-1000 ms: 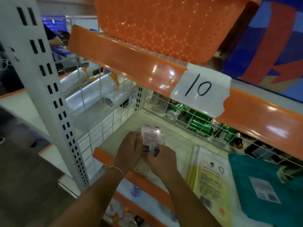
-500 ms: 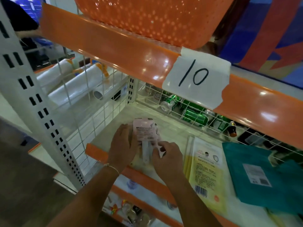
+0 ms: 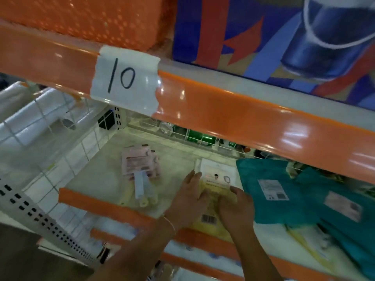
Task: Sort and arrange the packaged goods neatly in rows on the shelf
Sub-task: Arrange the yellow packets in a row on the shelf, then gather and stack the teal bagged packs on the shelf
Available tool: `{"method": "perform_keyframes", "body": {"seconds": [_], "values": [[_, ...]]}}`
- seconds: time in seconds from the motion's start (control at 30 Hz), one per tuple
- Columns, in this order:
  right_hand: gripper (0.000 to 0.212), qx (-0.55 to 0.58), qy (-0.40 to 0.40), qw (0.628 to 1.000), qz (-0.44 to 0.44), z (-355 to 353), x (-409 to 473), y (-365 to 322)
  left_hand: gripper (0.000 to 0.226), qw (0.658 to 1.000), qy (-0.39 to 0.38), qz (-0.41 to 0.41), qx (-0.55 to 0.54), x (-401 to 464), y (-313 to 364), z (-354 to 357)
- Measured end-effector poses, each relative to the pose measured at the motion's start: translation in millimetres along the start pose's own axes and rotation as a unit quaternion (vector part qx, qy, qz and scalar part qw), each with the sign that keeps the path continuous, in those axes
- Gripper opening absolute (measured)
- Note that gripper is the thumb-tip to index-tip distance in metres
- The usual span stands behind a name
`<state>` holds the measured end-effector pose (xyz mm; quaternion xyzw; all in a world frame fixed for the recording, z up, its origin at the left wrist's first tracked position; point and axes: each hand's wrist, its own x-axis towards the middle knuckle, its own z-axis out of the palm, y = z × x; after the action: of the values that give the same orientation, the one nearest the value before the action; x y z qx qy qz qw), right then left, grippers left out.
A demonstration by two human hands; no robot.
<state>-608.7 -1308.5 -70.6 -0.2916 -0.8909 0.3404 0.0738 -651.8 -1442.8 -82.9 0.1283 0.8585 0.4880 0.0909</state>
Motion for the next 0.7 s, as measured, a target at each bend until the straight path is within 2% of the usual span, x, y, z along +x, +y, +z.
{"method": "perform_keyframes", "body": {"seconds": [0.1, 0.23, 0.53, 0.6, 0.7], "values": [[0.049, 0.074, -0.043, 0.996, 0.014, -5.3, -2.1, 7.0, 0.062, 0.999, -0.019, -0.029, -0.016, 4.1, -2.4, 13.1], [0.046, 0.102, -0.071, 0.992, 0.006, -8.6, -1.8, 10.1, 0.058, 0.999, 0.003, -0.032, -0.01, 1.5, -7.3, 18.1], [0.058, 0.136, -0.082, 0.987, 0.008, -11.5, -4.2, 17.9, 0.059, 1.0, -0.003, -0.019, 0.015, 1.1, 0.6, 21.2], [0.048, 0.153, -0.08, 0.985, 0.008, -18.5, -3.8, 22.5, 0.061, 0.998, 0.001, -0.029, 0.047, 2.8, 4.7, 22.7], [0.026, 0.159, -0.027, 0.987, -0.005, -36.3, 1.2, 39.3, 0.062, 0.993, 0.012, -0.021, 0.119, 5.3, 23.0, 27.8]]}}
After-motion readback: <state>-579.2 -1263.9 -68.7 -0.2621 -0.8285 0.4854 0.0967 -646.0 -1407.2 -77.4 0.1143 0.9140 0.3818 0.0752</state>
